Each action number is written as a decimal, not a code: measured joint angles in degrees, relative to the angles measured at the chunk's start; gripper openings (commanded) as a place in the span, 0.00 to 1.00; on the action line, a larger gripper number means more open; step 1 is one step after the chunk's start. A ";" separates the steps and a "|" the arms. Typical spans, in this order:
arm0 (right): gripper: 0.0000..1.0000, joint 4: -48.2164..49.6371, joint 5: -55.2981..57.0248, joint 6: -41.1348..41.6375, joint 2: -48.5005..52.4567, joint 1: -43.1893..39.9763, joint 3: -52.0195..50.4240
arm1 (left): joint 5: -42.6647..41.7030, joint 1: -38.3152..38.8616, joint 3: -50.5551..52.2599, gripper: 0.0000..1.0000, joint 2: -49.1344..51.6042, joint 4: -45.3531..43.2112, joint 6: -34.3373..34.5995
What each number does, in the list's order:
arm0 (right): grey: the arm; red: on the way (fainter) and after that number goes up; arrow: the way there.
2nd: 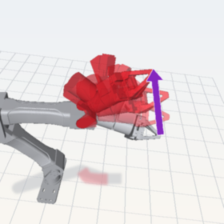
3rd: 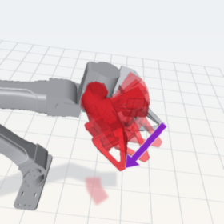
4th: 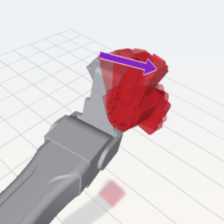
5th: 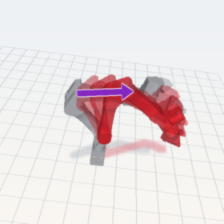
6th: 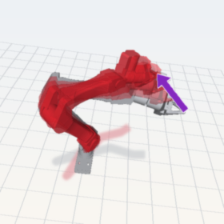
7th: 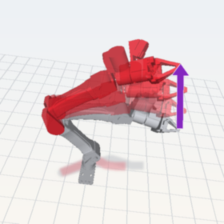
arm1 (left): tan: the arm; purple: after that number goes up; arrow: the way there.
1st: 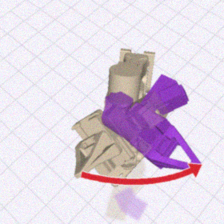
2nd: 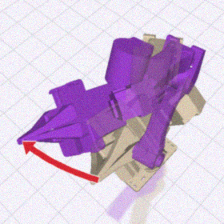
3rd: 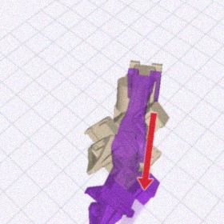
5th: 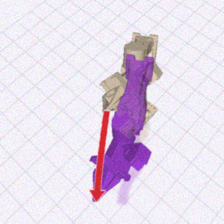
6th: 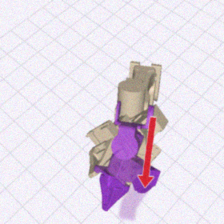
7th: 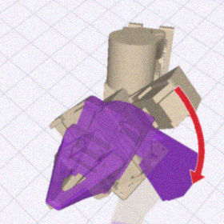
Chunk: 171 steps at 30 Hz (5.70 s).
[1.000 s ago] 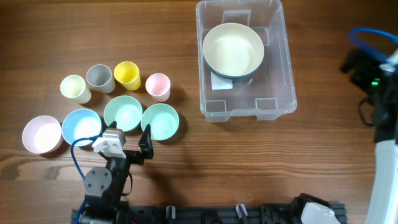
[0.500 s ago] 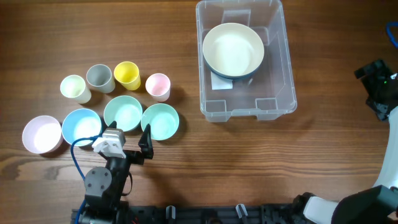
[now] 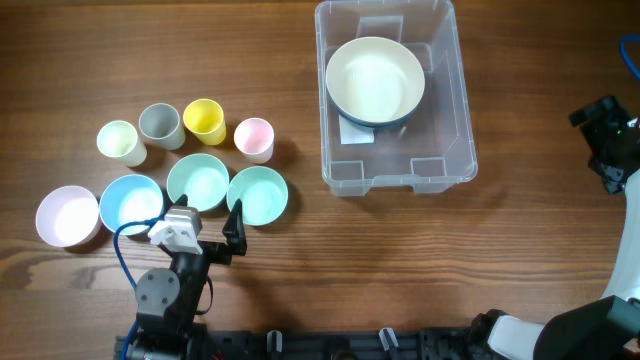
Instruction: Pack container
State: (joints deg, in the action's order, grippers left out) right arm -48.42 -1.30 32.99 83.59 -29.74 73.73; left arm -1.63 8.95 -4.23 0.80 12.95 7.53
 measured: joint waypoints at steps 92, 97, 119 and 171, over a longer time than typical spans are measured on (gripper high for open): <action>1.00 -0.15 -0.22 0.02 0.04 0.00 0.00 | 0.48 -59.25 -64.70 0.04 92.30 39.28 29.59; 1.00 -0.15 -0.20 0.02 0.04 0.00 0.00 | -13.57 -46.64 -73.31 0.04 76.83 37.09 21.57; 1.00 -0.17 -0.20 0.02 0.09 0.00 0.00 | -7.13 29.94 -75.45 0.04 105.13 -2.51 14.99; 1.00 -0.13 -0.22 0.02 0.09 0.00 0.00 | 3.23 -44.65 -50.34 0.63 87.06 33.11 31.65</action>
State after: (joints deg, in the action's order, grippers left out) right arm -48.56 -1.52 33.01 83.68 -29.74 73.73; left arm 1.61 -35.70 -54.57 87.85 46.06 39.18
